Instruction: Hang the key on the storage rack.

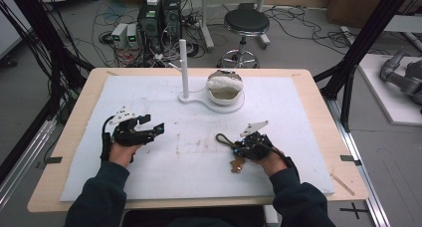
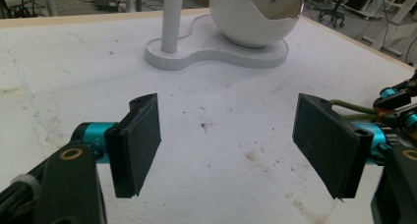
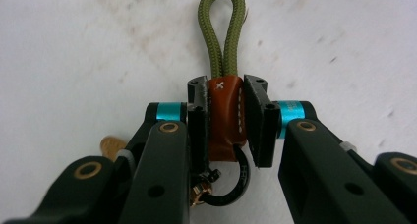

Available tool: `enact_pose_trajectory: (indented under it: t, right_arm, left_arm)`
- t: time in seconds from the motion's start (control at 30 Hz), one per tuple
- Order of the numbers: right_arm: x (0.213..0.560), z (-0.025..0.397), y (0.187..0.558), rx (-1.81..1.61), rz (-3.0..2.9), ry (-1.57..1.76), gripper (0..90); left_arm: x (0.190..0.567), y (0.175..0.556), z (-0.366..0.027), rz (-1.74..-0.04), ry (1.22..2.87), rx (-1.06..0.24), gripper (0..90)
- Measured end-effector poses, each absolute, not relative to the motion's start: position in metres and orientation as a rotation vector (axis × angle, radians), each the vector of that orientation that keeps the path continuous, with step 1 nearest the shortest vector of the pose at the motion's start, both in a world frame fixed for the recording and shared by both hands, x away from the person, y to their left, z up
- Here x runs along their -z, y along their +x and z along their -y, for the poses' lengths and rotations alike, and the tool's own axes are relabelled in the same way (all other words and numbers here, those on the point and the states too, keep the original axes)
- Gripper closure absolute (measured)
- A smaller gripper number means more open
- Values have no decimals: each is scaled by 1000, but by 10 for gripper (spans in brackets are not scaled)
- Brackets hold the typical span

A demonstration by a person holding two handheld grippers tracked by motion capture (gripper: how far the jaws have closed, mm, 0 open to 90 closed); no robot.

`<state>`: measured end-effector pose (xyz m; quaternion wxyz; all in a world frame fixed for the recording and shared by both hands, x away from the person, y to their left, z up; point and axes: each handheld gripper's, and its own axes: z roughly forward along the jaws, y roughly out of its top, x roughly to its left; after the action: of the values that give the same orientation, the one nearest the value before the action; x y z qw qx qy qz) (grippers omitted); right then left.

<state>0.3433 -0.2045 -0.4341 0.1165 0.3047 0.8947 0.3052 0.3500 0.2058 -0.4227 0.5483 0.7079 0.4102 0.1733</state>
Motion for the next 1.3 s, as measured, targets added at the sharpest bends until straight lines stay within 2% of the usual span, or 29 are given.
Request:
enact_pose_trajectory:
  t: [0.37,0.83,1.3]
  right_arm:
    - [408,205,347,-1331,-2438,902,747]
    - [362,152,390,-1421,-2254,758,746]
    - [317,106,427,-1408,-2119,720,746]
  left_arm:
    - [422,350,-209,-963,1652,-412,265]
    - [417,349,-241,-985,1557,-469,265]
    - [419,350,-243,-994,1565,-461,265]
